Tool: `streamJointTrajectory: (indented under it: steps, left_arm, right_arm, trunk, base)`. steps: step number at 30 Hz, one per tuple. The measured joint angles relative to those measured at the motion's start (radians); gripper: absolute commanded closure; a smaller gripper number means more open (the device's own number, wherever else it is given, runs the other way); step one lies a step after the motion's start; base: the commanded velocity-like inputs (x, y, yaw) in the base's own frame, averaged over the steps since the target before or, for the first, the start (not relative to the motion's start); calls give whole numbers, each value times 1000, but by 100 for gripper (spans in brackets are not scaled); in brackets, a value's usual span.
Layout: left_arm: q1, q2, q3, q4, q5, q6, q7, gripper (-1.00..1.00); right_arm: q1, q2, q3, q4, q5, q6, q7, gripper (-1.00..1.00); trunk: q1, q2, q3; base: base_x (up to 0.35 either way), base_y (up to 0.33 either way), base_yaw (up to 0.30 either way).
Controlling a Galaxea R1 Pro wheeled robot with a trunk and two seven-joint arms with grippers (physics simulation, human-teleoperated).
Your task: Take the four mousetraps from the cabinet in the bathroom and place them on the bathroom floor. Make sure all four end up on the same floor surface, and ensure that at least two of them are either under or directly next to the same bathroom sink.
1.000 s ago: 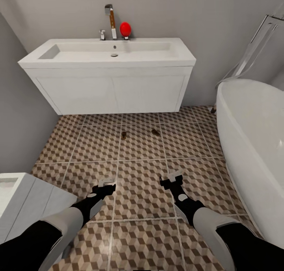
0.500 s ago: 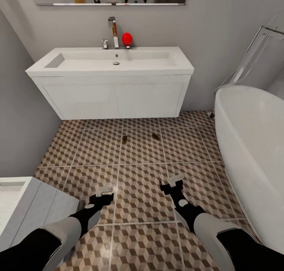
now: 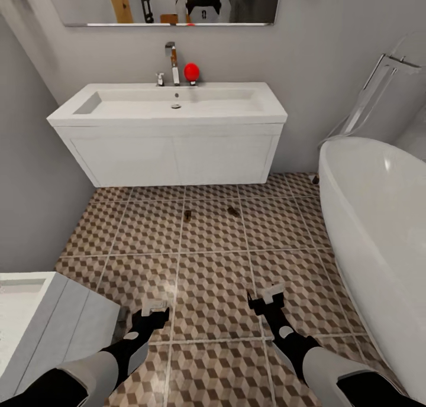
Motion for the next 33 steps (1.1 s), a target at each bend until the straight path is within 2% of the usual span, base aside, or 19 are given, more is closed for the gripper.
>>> streamJointTrajectory:
  steps: [4,9,21,25,28,33]
  left_arm:
    - [32,1,0,0,0,-30,0,-100]
    - [95,3,-1,0,1,-78,0,-100]
    - [205,5,-1,1,1,-194,-2,-100]
    - [223,9,-1,2,-7,-208,-2,-100]
    - [229,18,-1,16,-17,-242,-2,-100]
    - [231,20,-2,33,-20,-253,-1,-100]
  right_arm:
    - [25,-1,0,0,0,-5,0,-100]
    - [64,-1,1,1,0,-70,-1,-100]
    - [144,-1,0,0,-2,-124,-3,-100]
    - [168,-1,-1,0,-2,-141,-4,-100]
    - [180,-2,-2,1,-2,-145,-4,-100]
    - [193,-2,-2,1,-2,-146,-4,-100]
  trunk:
    - [-15,28,19]
    - [-35,63,43]
    - [-81,147,98]
    - [-96,175,117]
    - [-107,196,131]
    - [-127,231,153]
  base:
    - [0,0,0]
    - [0,0,0]
    - [0,0,0]
    - [0,0,0]
    - [0,0,0]
    - [0,0,0]
